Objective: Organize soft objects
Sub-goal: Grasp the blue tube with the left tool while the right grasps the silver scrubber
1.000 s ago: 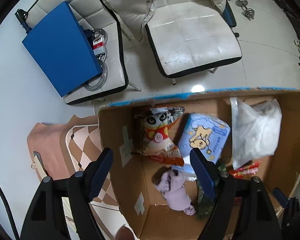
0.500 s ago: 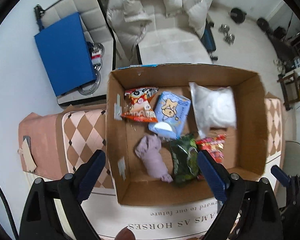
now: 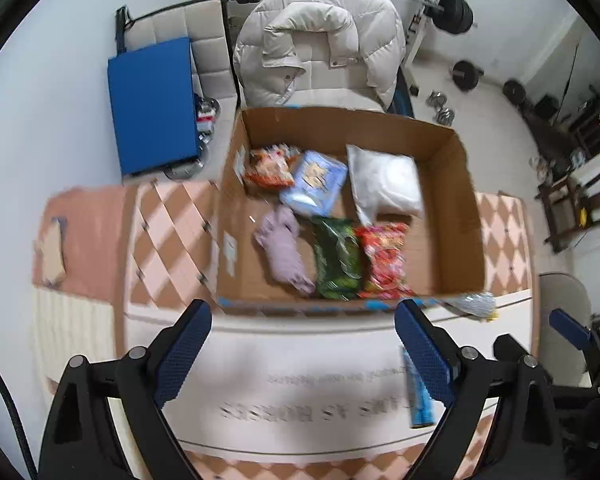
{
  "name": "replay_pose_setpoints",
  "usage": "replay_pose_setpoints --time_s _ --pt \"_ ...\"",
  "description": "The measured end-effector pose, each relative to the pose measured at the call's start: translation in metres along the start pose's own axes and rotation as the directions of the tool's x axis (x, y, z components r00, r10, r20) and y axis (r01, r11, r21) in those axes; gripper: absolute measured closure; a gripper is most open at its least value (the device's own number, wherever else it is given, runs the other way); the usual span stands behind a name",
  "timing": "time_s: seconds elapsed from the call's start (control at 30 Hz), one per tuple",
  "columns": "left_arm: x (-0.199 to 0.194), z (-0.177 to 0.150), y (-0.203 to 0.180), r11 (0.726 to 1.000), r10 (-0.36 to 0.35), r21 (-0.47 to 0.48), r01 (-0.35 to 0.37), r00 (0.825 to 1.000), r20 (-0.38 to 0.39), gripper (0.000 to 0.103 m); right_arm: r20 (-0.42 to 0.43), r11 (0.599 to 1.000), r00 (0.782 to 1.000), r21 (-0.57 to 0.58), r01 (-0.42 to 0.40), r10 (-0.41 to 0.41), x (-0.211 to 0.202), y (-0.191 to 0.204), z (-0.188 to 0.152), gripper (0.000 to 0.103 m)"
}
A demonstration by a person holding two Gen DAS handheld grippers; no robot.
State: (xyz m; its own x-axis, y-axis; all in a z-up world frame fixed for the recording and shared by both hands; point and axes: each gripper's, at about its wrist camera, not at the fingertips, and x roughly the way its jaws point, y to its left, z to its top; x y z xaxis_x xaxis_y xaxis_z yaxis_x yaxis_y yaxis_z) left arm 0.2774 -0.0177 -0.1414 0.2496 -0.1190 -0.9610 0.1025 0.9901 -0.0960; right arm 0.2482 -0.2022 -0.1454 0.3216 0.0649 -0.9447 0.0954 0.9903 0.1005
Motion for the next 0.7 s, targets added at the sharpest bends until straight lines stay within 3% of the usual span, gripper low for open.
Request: replay_pose_setpoints --time_s 0.13,0.23,0.4,0.5,0.57,0.7 --pt "0.029 -0.048 -0.029 0.996 -0.086 0.008 0.087 0.993 -0.086 0.01 -0.016 0.999 0.999 0.005 0.043 -0.043 -0.008 -0.037 -0.031 0.0" --pt "0.067 -0.083 -0.062 0.993 -0.107 0.026 0.114 0.975 -0.194 0.024 -0.081 0.996 0.993 -0.036 0.087 -0.089 0.003 -0.068 -0.049 0.0" --pt "0.137 -0.127 -0.114 0.994 -0.074 0.047 0.095 0.941 -0.33 0.026 -0.157 0.979 0.975 -0.158 0.132 -0.156 0.034 -0.109 -0.057 0.0" --pt "0.17 -0.137 -0.134 0.995 -0.077 0.021 0.094 0.914 -0.399 0.026 -0.174 0.965 0.971 -0.234 0.122 -0.165 0.058 -0.125 -0.052 0.0" --pt "0.185 -0.143 -0.145 0.996 -0.064 0.024 0.082 0.907 -0.416 0.026 -0.188 0.953 0.965 -0.275 0.127 -0.182 0.077 -0.134 -0.046 0.0" --pt "0.209 -0.152 -0.16 0.999 -0.02 0.029 0.037 0.895 -0.445 0.044 -0.245 0.923 0.947 -0.368 0.109 -0.209 0.128 -0.143 -0.033 0.0"
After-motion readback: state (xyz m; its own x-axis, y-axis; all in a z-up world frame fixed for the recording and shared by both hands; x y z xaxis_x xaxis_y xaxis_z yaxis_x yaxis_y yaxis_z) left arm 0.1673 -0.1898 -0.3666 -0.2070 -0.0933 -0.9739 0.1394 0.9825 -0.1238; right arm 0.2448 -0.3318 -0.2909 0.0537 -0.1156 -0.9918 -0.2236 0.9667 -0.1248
